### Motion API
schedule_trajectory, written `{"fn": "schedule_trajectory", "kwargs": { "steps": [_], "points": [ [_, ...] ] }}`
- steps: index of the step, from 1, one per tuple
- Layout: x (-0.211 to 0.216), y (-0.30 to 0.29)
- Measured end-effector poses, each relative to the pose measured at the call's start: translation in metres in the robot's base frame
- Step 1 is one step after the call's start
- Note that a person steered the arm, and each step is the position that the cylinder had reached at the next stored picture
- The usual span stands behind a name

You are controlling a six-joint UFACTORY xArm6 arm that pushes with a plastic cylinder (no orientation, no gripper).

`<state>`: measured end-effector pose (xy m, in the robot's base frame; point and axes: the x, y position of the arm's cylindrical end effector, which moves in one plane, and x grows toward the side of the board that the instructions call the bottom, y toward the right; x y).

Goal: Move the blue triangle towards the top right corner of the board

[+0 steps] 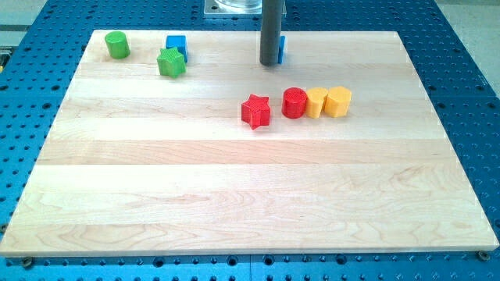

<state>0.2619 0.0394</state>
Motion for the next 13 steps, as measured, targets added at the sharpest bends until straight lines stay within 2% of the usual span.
{"fn": "schedule_trajectory", "kwargs": {
  "steps": [2, 3, 5, 7, 9, 13],
  "points": [
    [-0.001, -0.029],
    [-0.008, -0.021],
    [-0.032, 0.061],
    [-0.032, 0.046],
    [-0.060, 0.049],
    [-0.041, 0.195]
  ]
}}
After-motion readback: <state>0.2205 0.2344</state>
